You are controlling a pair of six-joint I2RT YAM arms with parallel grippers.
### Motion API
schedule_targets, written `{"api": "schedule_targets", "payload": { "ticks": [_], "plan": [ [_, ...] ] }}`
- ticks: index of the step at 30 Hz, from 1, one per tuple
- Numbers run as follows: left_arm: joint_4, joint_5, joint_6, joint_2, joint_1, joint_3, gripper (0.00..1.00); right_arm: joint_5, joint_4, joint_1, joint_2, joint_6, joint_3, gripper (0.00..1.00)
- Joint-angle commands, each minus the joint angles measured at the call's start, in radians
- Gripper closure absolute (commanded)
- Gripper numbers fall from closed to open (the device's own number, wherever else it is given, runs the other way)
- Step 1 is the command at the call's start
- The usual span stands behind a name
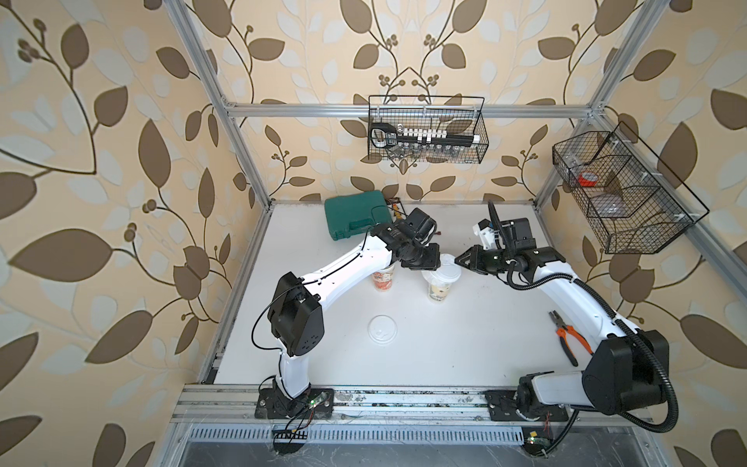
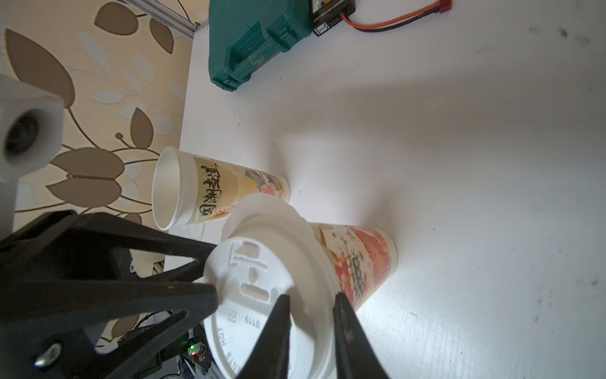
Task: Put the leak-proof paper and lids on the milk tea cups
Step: Secure the cup lid on the cup.
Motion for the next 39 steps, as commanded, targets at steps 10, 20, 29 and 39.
{"api": "schedule_targets", "payload": {
  "ticks": [10,20,29,39],
  "plan": [
    [-0.024,-0.018,0.023,-0.012,0.018,0.02,0.65,0.004,-0.006,0.03,0.002,-0.003,0.049,0.75],
    [-0.031,-0.028,0.027,-0.032,0.018,0.014,0.63,0.014,-0.014,0.044,-0.011,-0.002,0.062,0.74],
    [-0.027,-0.028,0.028,-0.042,0.018,-0.004,0.62,0.02,-0.016,0.051,-0.005,-0.005,0.059,0.76],
    [-0.017,-0.028,0.024,-0.04,0.017,-0.04,0.67,0.024,-0.023,0.053,-0.005,-0.01,0.053,0.77]
  ]
}}
